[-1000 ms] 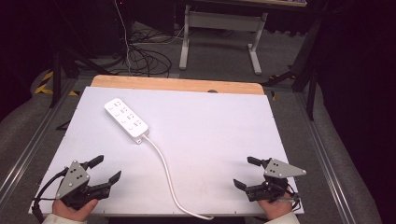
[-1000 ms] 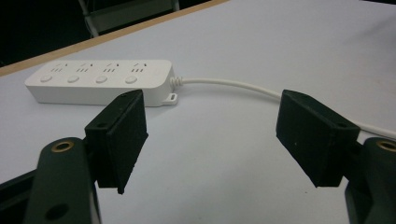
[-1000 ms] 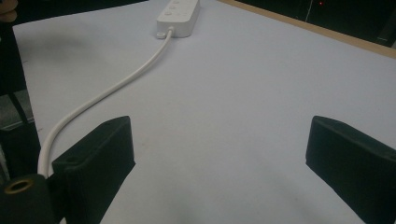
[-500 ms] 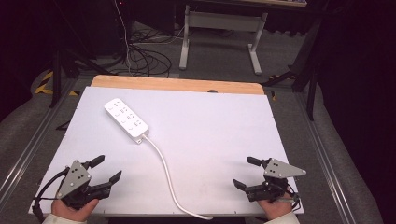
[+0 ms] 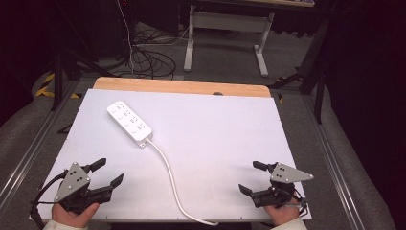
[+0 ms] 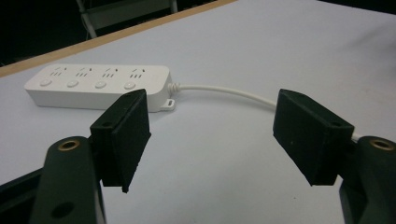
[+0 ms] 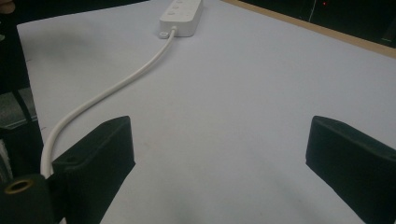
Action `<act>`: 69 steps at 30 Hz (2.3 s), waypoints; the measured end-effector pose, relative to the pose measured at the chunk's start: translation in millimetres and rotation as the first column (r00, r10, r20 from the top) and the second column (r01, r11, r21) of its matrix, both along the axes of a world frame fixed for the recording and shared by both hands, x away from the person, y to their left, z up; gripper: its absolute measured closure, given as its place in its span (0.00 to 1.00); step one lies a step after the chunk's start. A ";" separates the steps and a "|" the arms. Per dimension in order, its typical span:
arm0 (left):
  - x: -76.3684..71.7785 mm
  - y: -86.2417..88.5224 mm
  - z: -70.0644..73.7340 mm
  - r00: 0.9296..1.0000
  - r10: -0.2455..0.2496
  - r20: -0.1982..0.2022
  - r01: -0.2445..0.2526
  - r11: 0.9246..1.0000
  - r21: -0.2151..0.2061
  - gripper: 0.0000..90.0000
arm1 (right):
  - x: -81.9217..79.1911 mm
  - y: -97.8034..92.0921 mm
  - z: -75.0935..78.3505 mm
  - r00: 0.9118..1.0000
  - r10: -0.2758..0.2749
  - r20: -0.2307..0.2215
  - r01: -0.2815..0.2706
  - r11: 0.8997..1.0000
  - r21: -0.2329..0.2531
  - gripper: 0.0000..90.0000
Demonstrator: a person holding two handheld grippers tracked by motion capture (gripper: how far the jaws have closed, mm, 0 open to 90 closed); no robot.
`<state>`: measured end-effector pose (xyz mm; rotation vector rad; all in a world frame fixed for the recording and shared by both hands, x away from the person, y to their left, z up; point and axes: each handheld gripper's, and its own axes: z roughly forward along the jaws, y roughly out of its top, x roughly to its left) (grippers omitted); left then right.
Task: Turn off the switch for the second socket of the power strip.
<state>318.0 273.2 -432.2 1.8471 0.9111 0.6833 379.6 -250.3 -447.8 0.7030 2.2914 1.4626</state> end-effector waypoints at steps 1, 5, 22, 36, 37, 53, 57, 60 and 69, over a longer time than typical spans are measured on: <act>1.1 0.8 1.4 1.000 -0.002 -0.004 0.002 1.000 -0.007 0.32 | -0.1 0.2 0.0 1.000 0.000 -0.001 0.000 1.000 -0.002 0.09; 9.8 3.7 8.5 1.000 0.001 -0.021 -0.002 1.000 -0.008 0.34 | -0.2 0.4 0.0 1.000 0.001 -0.003 -0.001 1.000 -0.001 0.09; 53.4 -2.1 34.2 0.997 -0.026 -0.069 0.024 0.999 -0.032 0.36 | 0.7 0.5 -0.8 1.000 0.004 -0.008 -0.004 1.000 0.001 0.09; 82.7 -3.1 38.5 0.998 0.012 -0.061 -0.011 1.000 0.025 0.39 | 1.4 1.5 -1.5 1.000 0.007 -0.014 -0.007 1.000 0.000 0.09; 84.5 -3.1 39.2 0.998 0.017 -0.063 -0.016 1.000 0.022 0.39 | 1.4 1.5 -1.5 1.000 0.007 -0.014 -0.007 1.000 0.000 0.09; 105.9 -2.7 44.4 0.994 0.074 -0.082 -0.071 0.997 0.042 0.93 | 1.6 3.0 -2.0 1.000 0.014 -0.019 -0.014 1.000 0.000 0.09; 114.8 -1.6 43.5 0.991 0.071 -0.112 -0.069 0.997 0.025 1.00 | 1.7 2.4 -2.0 1.000 0.014 -0.021 -0.014 1.000 0.001 0.09; 122.2 -1.2 43.0 0.988 0.072 -0.138 -0.069 0.997 0.030 1.00 | 1.7 2.5 -2.1 1.000 0.015 -0.021 -0.015 1.000 0.002 0.09; 145.8 1.3 37.5 0.976 0.114 -0.184 -0.107 0.993 0.044 1.00 | 1.6 2.1 -2.1 1.000 0.018 -0.021 -0.018 1.000 0.001 0.09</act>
